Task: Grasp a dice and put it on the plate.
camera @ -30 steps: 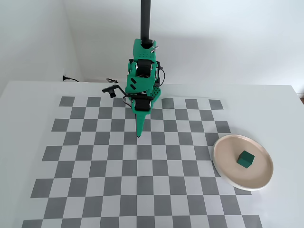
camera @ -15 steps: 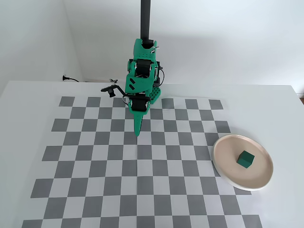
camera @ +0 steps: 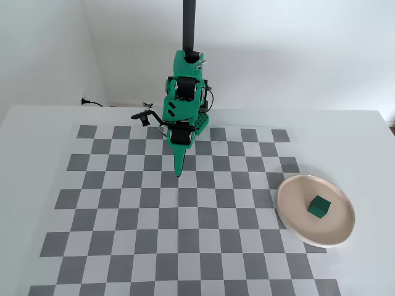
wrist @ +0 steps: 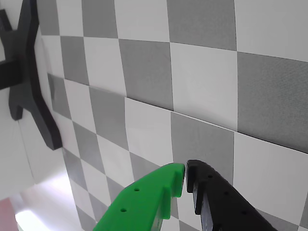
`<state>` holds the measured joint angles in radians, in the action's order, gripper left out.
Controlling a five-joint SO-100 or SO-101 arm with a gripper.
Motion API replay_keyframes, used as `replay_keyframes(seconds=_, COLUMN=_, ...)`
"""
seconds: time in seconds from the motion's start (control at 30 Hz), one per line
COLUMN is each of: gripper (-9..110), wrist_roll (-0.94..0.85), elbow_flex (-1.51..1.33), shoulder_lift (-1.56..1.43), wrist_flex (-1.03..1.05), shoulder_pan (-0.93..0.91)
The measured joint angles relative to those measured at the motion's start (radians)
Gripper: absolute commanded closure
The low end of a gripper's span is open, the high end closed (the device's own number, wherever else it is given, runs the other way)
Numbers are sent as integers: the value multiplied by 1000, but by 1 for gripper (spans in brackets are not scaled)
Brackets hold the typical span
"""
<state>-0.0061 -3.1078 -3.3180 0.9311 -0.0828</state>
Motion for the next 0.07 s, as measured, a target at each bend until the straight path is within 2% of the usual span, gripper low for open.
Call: replay_keyframes(seconds=0.07, gripper=106, wrist_roll=0, elbow_flex=0, shoulder_lift=0, wrist_flex=0, shoulder_pan=0)
